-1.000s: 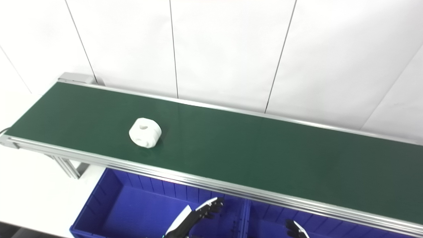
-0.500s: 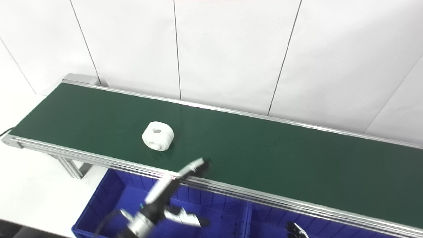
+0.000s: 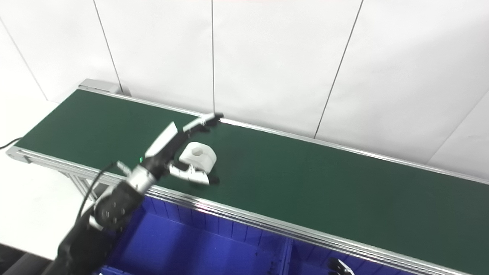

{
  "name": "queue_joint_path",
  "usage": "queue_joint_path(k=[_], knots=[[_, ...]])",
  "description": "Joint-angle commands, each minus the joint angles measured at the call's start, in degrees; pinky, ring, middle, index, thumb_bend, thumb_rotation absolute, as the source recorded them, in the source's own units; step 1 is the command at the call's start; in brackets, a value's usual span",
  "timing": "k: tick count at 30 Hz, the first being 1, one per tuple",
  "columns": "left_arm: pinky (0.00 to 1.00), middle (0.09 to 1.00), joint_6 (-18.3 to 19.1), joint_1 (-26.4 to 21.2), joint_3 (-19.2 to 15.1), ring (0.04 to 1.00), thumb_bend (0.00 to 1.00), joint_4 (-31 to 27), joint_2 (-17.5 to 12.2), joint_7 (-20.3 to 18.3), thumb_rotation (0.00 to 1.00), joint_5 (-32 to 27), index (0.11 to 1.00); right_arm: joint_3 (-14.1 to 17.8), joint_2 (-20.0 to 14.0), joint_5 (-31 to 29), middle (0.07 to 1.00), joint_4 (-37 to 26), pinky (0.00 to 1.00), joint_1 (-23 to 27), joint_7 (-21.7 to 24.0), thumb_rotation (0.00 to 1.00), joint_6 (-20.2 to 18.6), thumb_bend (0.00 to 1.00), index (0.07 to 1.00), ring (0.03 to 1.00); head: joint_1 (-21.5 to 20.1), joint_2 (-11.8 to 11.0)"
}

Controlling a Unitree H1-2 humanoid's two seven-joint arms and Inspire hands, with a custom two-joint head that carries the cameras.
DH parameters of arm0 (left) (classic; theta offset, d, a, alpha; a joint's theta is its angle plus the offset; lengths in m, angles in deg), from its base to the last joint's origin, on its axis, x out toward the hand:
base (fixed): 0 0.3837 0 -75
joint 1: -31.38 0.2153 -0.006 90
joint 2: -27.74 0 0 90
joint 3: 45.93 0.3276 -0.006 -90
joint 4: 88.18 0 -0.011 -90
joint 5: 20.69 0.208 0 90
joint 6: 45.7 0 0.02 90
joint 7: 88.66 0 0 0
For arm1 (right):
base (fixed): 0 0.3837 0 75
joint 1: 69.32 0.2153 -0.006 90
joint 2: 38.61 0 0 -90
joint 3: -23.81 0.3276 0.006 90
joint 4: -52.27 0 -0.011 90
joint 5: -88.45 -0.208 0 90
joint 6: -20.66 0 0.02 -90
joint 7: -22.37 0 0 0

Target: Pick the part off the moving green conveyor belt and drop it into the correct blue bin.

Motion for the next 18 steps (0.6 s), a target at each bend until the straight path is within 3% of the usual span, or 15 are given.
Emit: queue_joint_path(k=[1,6,12,18], knots=[[0.81,0.913,-2.8,-3.6,-0.1,0.876,0.72,3.0,0.5,2.3,0.29,1.4,0.914,0.1,-0.4,0.5,0.767,-2.1,0.65,0.1,-1.3,0.42,3.0,0.6,0.774,0.728,-0.2,0.6],[0.81,0.927,-0.9,-7.7,1.0,0.882,0.72,9.2,0.6,3.9,0.26,6.0,0.931,0.1,0.3,-0.6,0.766,-2.7,0.67,0.1,-0.7,0.45,3.0,0.6,0.778,0.733,-1.2,2.2],[0.8,0.932,2.6,-12.2,3.9,0.882,0.74,15.0,0.2,5.3,0.18,12.5,0.94,-0.2,0.9,0.1,0.766,-2.5,0.67,0.5,-1.7,0.49,3.0,0.58,0.781,0.734,-1.1,2.8],[0.83,0.948,6.0,-14.6,6.8,0.917,0.78,18.6,0.8,6.2,0.18,16.6,0.958,-0.1,0.8,0.3,0.761,-2.4,0.67,0.7,-1.9,0.51,3.0,0.56,0.783,0.735,-0.4,3.1]])
